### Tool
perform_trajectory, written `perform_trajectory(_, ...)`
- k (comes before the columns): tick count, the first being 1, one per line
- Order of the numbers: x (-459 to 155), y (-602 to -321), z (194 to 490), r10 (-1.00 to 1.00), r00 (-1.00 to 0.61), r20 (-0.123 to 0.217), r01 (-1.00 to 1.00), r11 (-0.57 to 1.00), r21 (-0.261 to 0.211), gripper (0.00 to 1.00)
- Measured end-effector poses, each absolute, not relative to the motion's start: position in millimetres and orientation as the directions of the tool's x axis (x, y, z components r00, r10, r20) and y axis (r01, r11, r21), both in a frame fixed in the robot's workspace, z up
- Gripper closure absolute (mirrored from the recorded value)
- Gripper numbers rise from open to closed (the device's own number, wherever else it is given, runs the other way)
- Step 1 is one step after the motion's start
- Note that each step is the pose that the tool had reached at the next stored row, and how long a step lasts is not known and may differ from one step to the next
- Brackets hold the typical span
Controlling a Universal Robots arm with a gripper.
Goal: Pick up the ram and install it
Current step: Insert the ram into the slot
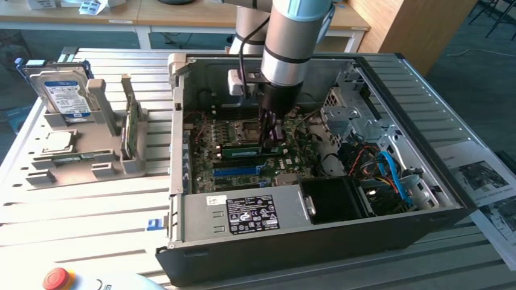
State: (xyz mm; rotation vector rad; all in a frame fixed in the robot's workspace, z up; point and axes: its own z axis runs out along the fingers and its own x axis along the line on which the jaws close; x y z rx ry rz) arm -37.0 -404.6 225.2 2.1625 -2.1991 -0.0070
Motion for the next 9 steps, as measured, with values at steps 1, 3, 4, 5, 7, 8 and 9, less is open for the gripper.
perform_trajectory(1,-37,-405,226,-0.999,-0.016,0.038,-0.999,0.018,0.043,0.69)
perform_trajectory(3,-37,-405,229,-0.999,-0.016,0.038,-0.999,0.018,0.043,0.69)
perform_trajectory(4,-37,-405,231,-0.999,-0.016,0.038,-0.999,0.018,0.043,0.69)
perform_trajectory(5,-37,-405,232,-0.999,-0.016,0.038,-0.999,0.018,0.043,0.69)
perform_trajectory(7,-37,-405,236,-0.999,-0.016,0.038,-0.999,0.018,0.043,0.69)
perform_trajectory(8,-37,-405,238,-0.999,-0.016,0.038,-0.999,0.018,0.043,0.69)
perform_trajectory(9,-37,-405,240,-0.999,-0.016,0.038,-0.999,0.018,0.043,0.69)
